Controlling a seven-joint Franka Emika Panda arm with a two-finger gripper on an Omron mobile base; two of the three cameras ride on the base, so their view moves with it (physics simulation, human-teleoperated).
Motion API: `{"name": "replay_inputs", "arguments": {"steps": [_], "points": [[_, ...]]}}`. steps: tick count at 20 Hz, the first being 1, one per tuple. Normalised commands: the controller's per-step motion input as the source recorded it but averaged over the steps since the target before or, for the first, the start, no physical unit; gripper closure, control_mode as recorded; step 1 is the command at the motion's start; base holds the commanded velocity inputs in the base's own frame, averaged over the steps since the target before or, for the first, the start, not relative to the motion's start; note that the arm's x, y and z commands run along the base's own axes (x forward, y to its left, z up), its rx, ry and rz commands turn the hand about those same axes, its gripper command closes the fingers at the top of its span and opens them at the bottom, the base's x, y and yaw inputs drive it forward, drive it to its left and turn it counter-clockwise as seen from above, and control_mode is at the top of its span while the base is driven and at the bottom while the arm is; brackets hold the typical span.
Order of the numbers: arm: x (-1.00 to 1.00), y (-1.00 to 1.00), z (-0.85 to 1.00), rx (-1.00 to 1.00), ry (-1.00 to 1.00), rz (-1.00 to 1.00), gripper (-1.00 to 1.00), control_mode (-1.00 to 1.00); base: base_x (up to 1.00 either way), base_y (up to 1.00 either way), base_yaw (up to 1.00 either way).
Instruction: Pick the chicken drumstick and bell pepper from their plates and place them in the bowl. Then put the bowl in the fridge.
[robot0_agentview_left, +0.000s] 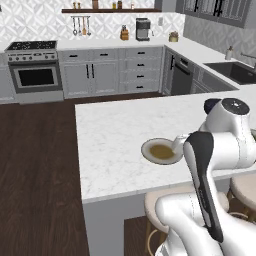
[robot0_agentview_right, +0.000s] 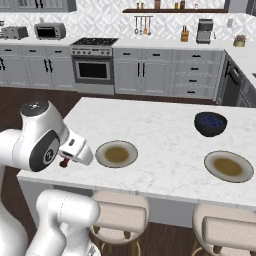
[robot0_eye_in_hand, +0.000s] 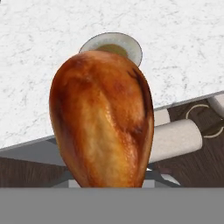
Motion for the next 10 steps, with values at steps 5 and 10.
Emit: {"name": "replay_inputs", "arguments": {"steps": [5, 10], "points": [[0.0, 0.02, -0.04, -0.01, 0.12, 0.0, 1.0, -1.0, 0.0, 0.0, 0.0], [-0.01, 0.02, -0.02, 0.0, 0.01, 0.0, 1.0, -1.0, 0.0, 0.0, 0.0]]}}
